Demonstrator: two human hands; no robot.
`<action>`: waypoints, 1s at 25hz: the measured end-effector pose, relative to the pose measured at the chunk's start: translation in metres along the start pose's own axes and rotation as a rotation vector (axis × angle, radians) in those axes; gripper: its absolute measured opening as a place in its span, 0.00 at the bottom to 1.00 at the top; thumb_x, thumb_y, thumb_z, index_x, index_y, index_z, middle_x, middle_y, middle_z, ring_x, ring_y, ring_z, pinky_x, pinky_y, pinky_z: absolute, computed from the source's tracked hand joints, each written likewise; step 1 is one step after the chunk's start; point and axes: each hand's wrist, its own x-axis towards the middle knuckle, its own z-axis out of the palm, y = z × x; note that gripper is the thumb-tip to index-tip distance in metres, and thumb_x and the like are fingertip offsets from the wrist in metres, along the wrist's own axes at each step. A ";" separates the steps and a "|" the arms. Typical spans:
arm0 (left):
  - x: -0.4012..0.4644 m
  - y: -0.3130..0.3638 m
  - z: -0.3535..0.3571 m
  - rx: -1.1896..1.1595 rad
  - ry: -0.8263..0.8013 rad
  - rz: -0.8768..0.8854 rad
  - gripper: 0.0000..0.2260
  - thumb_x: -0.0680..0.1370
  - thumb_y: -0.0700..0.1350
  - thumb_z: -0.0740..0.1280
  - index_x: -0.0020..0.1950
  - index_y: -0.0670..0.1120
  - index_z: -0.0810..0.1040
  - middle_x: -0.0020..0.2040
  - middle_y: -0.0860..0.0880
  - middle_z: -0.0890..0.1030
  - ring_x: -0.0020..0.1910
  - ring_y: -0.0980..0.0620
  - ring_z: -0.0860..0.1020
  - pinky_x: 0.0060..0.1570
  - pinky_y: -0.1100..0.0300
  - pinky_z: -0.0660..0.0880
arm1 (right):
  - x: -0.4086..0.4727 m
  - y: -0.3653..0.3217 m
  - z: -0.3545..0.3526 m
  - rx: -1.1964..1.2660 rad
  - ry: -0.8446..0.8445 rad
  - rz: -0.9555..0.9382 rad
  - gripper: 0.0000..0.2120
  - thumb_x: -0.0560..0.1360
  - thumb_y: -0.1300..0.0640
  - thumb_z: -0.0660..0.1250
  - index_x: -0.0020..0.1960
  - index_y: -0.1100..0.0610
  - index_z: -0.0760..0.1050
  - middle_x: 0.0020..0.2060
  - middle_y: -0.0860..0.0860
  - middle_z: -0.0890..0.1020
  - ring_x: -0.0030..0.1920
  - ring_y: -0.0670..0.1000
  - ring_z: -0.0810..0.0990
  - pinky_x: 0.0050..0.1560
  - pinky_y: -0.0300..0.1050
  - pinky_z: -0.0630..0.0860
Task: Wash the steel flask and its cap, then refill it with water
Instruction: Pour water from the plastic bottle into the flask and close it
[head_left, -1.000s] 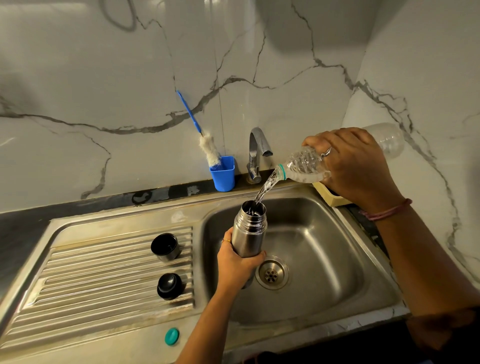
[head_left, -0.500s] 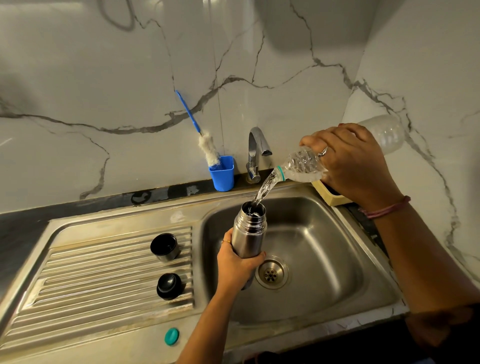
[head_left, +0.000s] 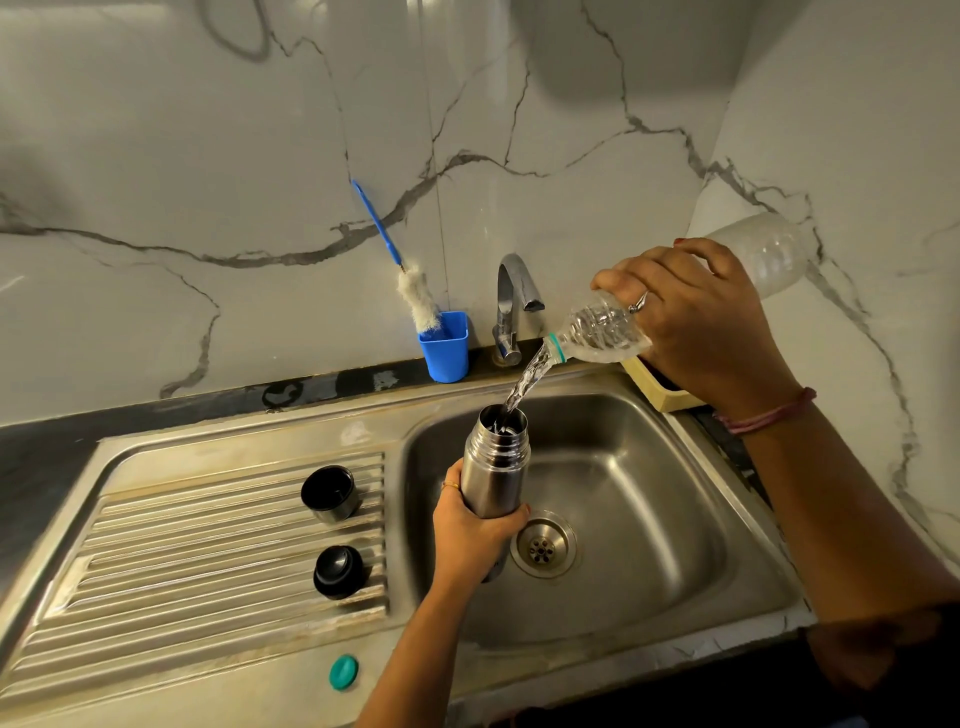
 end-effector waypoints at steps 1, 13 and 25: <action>0.000 0.000 0.000 -0.003 0.000 0.000 0.33 0.63 0.38 0.81 0.64 0.48 0.72 0.53 0.53 0.80 0.47 0.60 0.80 0.43 0.68 0.77 | 0.000 -0.001 0.000 -0.010 0.010 0.000 0.13 0.79 0.61 0.56 0.61 0.55 0.75 0.53 0.53 0.82 0.54 0.55 0.79 0.61 0.52 0.67; 0.000 0.002 0.000 -0.009 0.012 -0.005 0.33 0.63 0.36 0.81 0.63 0.50 0.71 0.51 0.54 0.80 0.45 0.64 0.79 0.42 0.68 0.77 | 0.004 -0.008 0.005 -0.134 0.087 -0.076 0.14 0.82 0.59 0.53 0.59 0.51 0.76 0.52 0.49 0.81 0.54 0.52 0.79 0.59 0.51 0.68; -0.001 0.004 0.000 -0.006 0.005 0.016 0.32 0.63 0.36 0.81 0.62 0.49 0.72 0.51 0.54 0.80 0.46 0.64 0.79 0.44 0.70 0.76 | 0.009 -0.021 0.016 -0.223 0.186 -0.176 0.10 0.80 0.56 0.62 0.57 0.44 0.76 0.54 0.47 0.80 0.56 0.51 0.79 0.62 0.54 0.63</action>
